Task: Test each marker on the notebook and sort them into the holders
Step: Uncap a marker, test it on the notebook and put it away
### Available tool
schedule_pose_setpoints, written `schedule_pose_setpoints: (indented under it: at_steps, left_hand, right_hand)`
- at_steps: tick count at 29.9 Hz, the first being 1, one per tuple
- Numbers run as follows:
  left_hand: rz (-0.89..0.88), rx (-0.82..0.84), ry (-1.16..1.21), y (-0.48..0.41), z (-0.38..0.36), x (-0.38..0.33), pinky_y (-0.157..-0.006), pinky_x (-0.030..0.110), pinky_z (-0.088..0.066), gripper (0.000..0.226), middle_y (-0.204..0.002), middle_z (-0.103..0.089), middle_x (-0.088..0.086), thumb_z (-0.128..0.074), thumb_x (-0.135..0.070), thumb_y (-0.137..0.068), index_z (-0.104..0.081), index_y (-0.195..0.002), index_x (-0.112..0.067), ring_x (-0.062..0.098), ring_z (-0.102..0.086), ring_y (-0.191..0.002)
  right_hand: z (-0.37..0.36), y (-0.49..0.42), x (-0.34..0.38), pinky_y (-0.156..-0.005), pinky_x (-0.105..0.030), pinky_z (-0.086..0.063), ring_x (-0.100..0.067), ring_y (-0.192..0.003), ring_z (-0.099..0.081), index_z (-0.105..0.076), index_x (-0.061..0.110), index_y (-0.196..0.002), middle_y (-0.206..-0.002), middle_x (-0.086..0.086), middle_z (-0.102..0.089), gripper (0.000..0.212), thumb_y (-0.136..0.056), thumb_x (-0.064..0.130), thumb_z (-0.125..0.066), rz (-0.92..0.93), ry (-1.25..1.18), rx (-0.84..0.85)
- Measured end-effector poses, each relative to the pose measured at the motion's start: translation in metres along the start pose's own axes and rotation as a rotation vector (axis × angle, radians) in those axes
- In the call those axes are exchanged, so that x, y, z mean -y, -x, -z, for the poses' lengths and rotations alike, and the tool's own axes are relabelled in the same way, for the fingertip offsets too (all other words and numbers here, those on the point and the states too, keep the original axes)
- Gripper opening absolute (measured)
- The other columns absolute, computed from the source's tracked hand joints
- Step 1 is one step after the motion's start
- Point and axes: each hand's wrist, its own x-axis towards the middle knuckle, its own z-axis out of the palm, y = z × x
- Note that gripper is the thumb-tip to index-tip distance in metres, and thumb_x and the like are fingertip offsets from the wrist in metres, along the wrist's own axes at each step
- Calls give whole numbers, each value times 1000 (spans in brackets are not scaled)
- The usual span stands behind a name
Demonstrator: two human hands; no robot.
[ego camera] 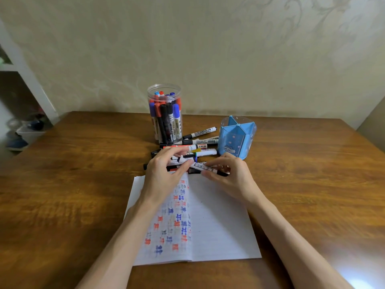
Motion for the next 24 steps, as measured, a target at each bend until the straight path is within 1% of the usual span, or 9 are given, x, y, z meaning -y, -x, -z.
schedule_pose_setpoints:
  at_steps: [4,6,9,11,14,17,19,22,24]
  left_hand:
    - [-7,-81,38,-2,2,-2,-85,16,-50,48,-129,-58,-8,-81,-37,-86,-62,-127,-20,8,-55,-121]
    - [34,-83,79,-2,3,-4,-82,20,-52,51,-126,-60,-8,-82,-39,-84,-60,-127,-22,12,-59,-117]
    - [115,69,161,2,4,-11,-71,27,-55,45,-101,-69,-11,-81,-47,-80,-63,-114,-25,11,-68,-96]
    - [110,216,150,5,-1,-16,-70,26,-57,42,-93,-73,-13,-82,-52,-75,-69,-105,-25,7,-71,-90]
    - [84,297,157,10,-7,-22,-72,20,-58,41,-92,-76,-13,-84,-47,-74,-75,-103,-20,8,-73,-86]
    - [110,275,148,11,-7,-21,-69,32,-63,31,-95,-77,-10,-78,-35,-86,-75,-112,-19,10,-74,-79]
    - [64,275,72,11,-6,-19,-71,31,-62,25,-97,-75,-12,-70,-29,-94,-74,-118,-21,6,-72,-82]
    - [-2,299,1,11,-7,-21,-71,28,-57,23,-96,-71,-14,-60,-33,-102,-71,-119,-22,5,-67,-89]
    - [51,322,28,11,-6,-21,-72,33,-54,27,-93,-70,-11,-57,-43,-101,-71,-114,-25,10,-65,-90]
  right_hand:
    - [1,1,4,-55,-23,-36,-6,-63,-48,-81,23,-98,-72,-6,-62,20,-88,41,-83,-47,-269,18]
    - [1,1,9,-54,-23,-35,-9,-62,-46,-80,19,-98,-67,-2,-57,20,-90,38,-80,-86,-398,15]
    - [2,1,13,-57,-20,-45,-8,-64,-55,-75,12,-102,-71,6,-64,26,-92,36,-75,-193,-656,27]
    - [2,3,18,-58,-18,-45,-6,-62,-55,-70,7,-103,-72,5,-65,28,-95,33,-71,-225,-760,49]
    - [0,4,22,-58,-26,-43,-14,-61,-56,-65,5,-102,-72,-3,-65,26,-99,31,-69,-221,-798,43]
    - [1,5,21,-60,-31,-48,-18,-64,-62,-64,2,-106,-77,-9,-71,32,-100,33,-70,-235,-785,-1]
    - [2,7,21,-59,-30,-51,-20,-66,-66,-67,2,-108,-79,-9,-72,33,-100,33,-69,-228,-740,-11]
    - [0,9,24,-57,-29,-51,-20,-65,-65,-71,0,-97,-74,-5,-72,34,-100,34,-70,-220,-687,-34]
    - [2,9,22,-60,-32,-51,-22,-67,-65,-72,0,-91,-74,-6,-72,38,-99,37,-70,-243,-700,-40]
